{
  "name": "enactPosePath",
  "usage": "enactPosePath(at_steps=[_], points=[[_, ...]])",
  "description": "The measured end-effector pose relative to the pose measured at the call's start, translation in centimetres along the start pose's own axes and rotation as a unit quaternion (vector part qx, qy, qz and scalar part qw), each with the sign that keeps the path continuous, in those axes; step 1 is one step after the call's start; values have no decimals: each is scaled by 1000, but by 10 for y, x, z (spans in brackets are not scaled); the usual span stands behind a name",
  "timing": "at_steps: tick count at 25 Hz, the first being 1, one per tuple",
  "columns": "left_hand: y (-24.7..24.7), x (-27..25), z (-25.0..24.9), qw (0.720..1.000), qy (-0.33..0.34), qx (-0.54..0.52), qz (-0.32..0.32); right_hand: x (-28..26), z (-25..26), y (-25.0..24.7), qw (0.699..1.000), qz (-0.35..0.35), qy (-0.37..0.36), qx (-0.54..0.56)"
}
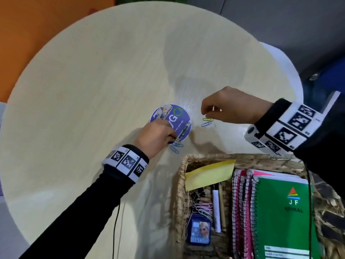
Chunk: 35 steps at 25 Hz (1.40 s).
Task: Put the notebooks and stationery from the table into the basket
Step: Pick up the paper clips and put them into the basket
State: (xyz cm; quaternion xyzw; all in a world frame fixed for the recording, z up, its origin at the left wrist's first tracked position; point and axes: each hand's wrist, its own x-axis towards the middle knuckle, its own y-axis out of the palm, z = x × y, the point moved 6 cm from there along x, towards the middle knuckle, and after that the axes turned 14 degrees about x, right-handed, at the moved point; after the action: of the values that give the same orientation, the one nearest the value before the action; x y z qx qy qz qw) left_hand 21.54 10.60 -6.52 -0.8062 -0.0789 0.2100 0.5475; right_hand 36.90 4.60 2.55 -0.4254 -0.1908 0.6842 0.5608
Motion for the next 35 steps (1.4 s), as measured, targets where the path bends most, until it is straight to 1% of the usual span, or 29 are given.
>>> enactPosePath(at_steps=[2,4,7,9,10,13,14,17,19,20,22,24,25,26,27,29,30,31,33,35], points=[[4,1,-3,1000,18,22,-3,14,-2,18,999,33,4,-12],[7,1,-5,998,36,48,-19,25,-1,36,997,70,2,-33],[7,0,-5,996,26,79,-19,39,3,62,989,125,-18,-72],[-1,-3,-6,996,22,72,-43,47,5,74,984,149,-40,-88],[-8,-7,-6,997,12,51,-59,51,5,79,982,156,-49,-96],[-29,-25,0,992,-49,-28,-116,62,3,87,977,172,-54,-117],[-32,-33,2,989,-68,-47,-125,64,1,89,975,180,-47,-122],[-36,-55,3,982,-111,-88,-123,65,-2,91,970,205,-17,-126],[-40,-70,0,975,-132,-115,-136,58,6,78,975,196,-1,-104],[-44,-77,-2,970,-144,-129,-146,52,13,65,981,174,2,-89],[-51,-93,-10,959,-162,-166,-164,26,30,39,992,110,2,-55],[-60,-109,-23,950,-168,-201,-172,-13,49,22,999,48,-5,2],[-63,-115,-31,949,-164,-207,-171,-33,56,22,999,29,-2,34],[-66,-122,-41,952,-154,-207,-167,-55,62,30,998,26,11,58],[-68,-128,-52,957,-137,-199,-163,-73,65,44,996,40,29,69],[-69,-139,-73,968,-89,-171,-159,-100,64,85,992,91,75,53],[-68,-143,-83,974,-59,-151,-157,-108,62,104,989,108,98,37],[-67,-147,-94,980,-28,-128,-151,-116,59,118,986,109,119,25],[-59,-153,-112,988,24,-77,-134,-122,53,137,984,92,154,6],[-48,-156,-127,994,47,-17,-95,-121,50,149,981,83,174,-28]])
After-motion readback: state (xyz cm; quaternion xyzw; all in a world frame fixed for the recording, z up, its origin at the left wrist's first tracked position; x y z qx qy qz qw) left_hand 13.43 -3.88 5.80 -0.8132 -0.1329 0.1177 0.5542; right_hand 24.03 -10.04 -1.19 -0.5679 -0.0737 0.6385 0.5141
